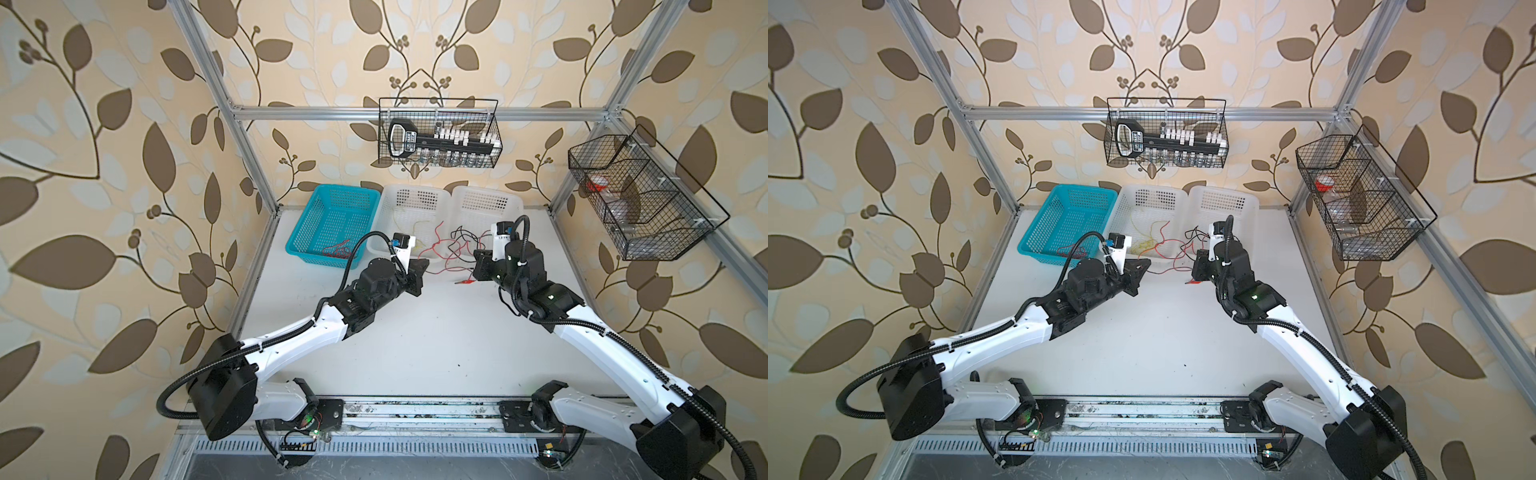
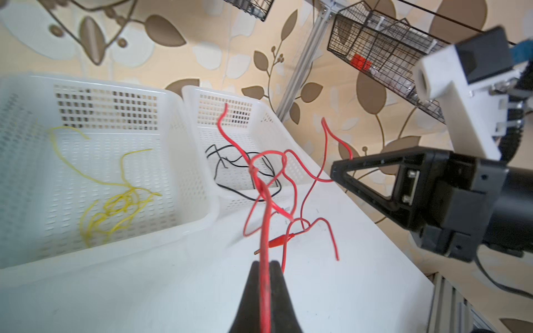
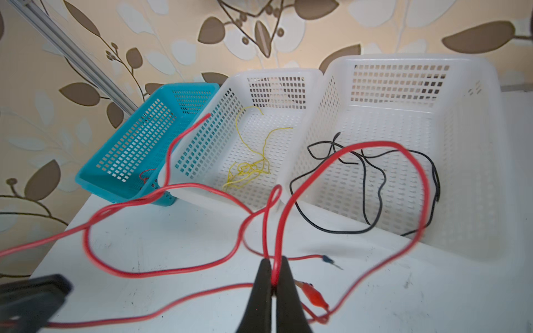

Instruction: Untangle the cables

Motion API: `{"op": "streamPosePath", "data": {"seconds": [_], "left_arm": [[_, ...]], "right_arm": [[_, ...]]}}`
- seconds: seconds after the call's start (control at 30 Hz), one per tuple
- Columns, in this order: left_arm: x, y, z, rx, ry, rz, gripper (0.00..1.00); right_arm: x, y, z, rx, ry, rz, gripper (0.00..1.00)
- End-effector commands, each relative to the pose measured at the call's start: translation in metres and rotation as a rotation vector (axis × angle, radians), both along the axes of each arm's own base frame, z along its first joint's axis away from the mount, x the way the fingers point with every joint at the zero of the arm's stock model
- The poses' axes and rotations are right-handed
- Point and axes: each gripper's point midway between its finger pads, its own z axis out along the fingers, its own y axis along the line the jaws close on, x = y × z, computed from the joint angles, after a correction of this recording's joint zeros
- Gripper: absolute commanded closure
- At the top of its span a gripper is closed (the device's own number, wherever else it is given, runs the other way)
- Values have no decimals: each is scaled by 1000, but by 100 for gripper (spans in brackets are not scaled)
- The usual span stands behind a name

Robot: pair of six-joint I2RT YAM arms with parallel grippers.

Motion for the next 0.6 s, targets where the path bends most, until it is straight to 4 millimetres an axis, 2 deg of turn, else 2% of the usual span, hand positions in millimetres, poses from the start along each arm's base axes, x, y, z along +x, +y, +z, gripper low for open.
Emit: {"op": "streamPosePath", "data": {"seconds": [0.0, 0.13, 0.3, 0.4, 0.57], "left_arm": [[-2, 40, 9, 73, -31, 151, 100], [-2, 72, 16, 137, -19, 261, 100], [-1, 102, 28, 179, -8, 359, 100], [0, 119, 33, 193, -7, 409, 100], [2, 147, 33, 219, 8, 496, 100]], "right_arm": [[-10, -19, -19, -27, 46, -57, 100], [-17, -20, -41, -23, 98, -50, 100], [-23, -25, -67, -43, 151, -71, 100], [-26, -29, -76, -54, 170, -91, 100], [-29, -37, -78, -65, 173, -120, 100]]}}
